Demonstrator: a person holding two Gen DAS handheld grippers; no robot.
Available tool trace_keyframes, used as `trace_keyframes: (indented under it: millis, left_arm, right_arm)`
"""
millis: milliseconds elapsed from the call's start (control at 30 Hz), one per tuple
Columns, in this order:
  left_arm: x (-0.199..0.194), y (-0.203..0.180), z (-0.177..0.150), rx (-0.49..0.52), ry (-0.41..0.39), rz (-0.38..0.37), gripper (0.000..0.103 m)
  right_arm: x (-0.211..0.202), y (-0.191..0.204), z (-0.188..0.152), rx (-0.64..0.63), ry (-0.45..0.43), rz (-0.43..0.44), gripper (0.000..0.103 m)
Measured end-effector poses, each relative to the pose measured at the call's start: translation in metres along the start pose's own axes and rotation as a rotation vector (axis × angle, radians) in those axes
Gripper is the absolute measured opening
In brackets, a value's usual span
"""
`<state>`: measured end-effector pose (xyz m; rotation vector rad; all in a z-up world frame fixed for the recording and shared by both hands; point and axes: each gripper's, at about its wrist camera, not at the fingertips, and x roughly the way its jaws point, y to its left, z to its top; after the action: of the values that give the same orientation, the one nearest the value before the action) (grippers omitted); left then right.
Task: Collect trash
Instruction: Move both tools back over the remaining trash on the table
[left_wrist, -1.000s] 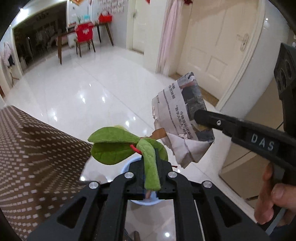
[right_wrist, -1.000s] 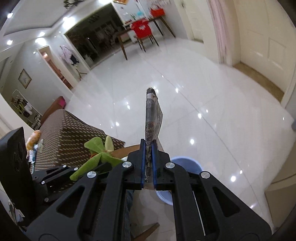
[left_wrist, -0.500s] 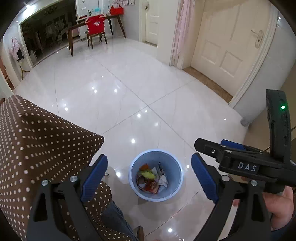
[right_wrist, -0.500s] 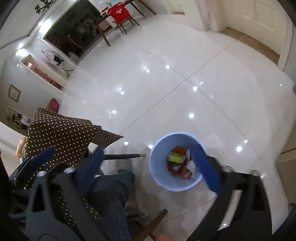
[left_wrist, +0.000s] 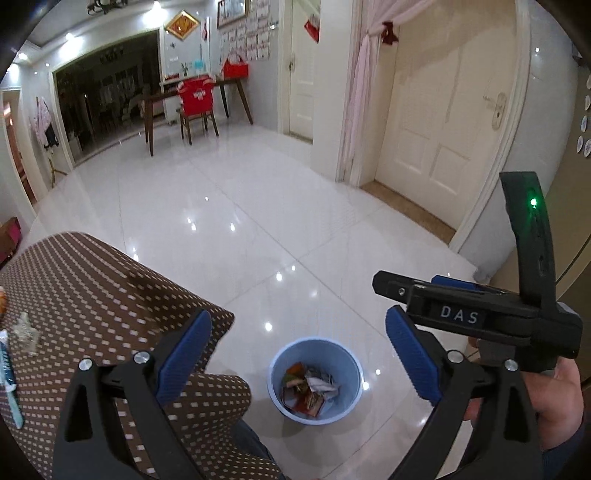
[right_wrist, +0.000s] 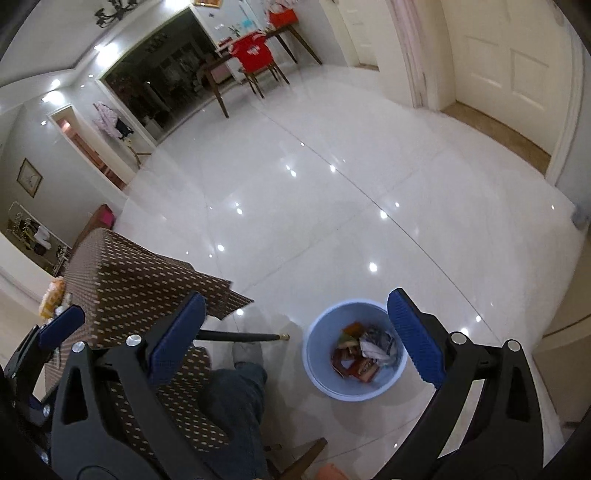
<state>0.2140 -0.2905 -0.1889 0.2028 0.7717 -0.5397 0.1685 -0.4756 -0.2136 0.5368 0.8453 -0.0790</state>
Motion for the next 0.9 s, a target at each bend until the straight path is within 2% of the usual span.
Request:
trace_keyframes:
  millis: [367, 700, 900]
  left_arm:
    - [-0.064, 0.042, 0.003, -0.059, -0.124, 0.041, 0.094]
    - [-0.12, 0.103, -0.016, -0.142, -0.216, 0.142, 0.094]
    - [-0.153, 0.157, -0.038, -0.206, -0.248, 0.261, 0.094]
  right_arm:
    - [-0.035, 0.081, 0.015, -0.106, -0.073, 0.053, 0.097]
    - [-0.052, 0.16, 0.011, -0.207, -0.111, 0.125, 0.097]
    - [-0.051, 0.216, -0.003, -0.307, -0.1, 0.183, 0.097]
